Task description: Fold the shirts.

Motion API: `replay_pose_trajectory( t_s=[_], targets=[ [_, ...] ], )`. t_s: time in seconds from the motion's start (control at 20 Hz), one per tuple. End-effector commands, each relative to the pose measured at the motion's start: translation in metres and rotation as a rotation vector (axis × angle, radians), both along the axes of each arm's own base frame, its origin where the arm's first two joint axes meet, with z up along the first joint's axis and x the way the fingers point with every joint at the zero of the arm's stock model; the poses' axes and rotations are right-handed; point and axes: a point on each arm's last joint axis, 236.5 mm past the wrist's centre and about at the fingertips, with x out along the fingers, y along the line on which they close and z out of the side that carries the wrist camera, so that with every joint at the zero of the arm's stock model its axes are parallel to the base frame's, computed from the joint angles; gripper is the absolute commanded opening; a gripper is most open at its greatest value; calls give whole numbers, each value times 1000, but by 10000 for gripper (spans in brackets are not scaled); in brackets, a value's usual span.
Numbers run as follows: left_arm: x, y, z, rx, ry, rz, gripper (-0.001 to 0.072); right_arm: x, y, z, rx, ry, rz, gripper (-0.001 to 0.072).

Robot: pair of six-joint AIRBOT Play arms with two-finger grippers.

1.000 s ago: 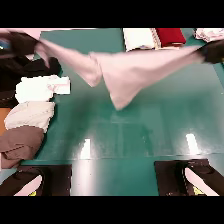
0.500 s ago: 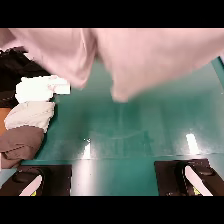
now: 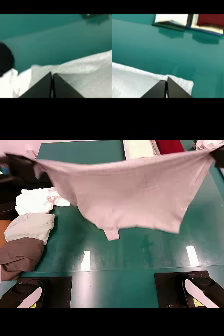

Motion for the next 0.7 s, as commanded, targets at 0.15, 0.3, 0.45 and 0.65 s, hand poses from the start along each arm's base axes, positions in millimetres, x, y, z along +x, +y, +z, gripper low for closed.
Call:
replay_pose_trajectory(
  t_s=[0.15,0.3,0.45,0.65],
  targets=[
    [-98,10,212,-80,-483,-12,20,-53,4,123,-21,-315,8,9],
    [-163,14,270,-104,-629,-36,20,-92,6,163,-26,-433,7,9],
    [-204,15,302,-132,-729,-57,20,-116,5,182,-34,-493,1,9],
    [-203,14,309,-147,-750,-62,20,-107,-7,170,-56,-400,-44,9]
  ],
)
